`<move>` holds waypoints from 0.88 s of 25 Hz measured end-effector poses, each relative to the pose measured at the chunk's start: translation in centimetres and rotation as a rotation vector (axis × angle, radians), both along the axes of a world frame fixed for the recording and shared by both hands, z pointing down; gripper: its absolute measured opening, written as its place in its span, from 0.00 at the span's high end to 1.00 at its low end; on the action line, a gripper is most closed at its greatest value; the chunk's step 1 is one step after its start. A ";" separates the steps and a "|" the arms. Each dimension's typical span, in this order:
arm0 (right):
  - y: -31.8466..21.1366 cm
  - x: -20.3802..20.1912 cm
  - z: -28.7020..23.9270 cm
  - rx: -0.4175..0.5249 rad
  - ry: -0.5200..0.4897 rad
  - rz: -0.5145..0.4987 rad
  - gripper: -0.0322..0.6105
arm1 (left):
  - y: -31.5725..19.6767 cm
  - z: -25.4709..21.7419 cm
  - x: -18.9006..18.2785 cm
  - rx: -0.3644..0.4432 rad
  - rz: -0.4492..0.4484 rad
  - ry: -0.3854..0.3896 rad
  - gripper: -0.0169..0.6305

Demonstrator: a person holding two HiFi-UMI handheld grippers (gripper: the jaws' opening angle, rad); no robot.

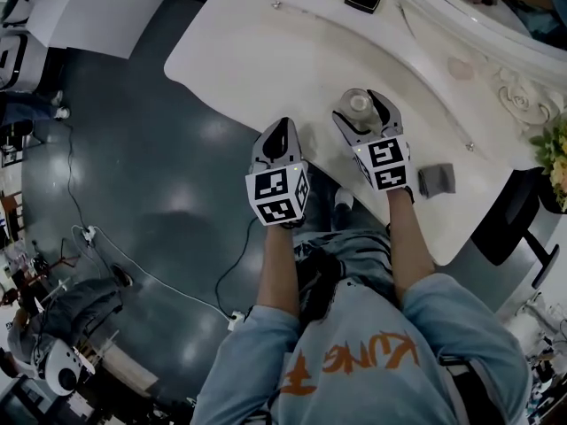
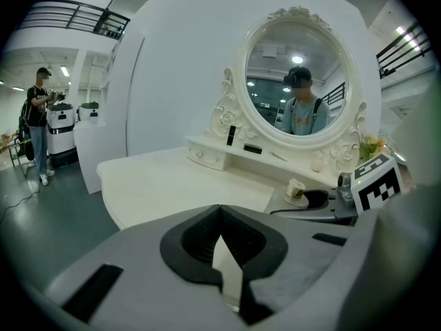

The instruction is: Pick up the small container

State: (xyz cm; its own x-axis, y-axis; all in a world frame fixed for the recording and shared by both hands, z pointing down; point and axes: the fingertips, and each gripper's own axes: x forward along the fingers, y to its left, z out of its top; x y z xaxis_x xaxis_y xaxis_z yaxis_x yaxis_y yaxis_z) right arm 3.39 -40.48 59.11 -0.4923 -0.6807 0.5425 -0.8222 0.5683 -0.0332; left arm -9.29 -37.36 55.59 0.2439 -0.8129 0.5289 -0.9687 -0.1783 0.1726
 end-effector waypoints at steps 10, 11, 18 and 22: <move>-1.0 -0.4 0.7 -0.011 0.006 0.030 0.43 | -1.2 0.2 -0.4 -0.007 0.019 -0.003 0.95; -1.0 -0.3 0.6 -0.013 0.011 0.037 0.43 | -1.2 0.1 -0.4 -0.006 0.022 -0.004 0.95; -0.2 0.5 -1.0 -0.005 0.010 0.061 0.42 | -1.0 -1.4 0.3 0.033 0.027 0.005 0.95; 0.2 1.5 -3.7 0.035 -0.022 0.080 0.42 | -0.4 -2.9 1.4 0.069 0.036 0.017 0.95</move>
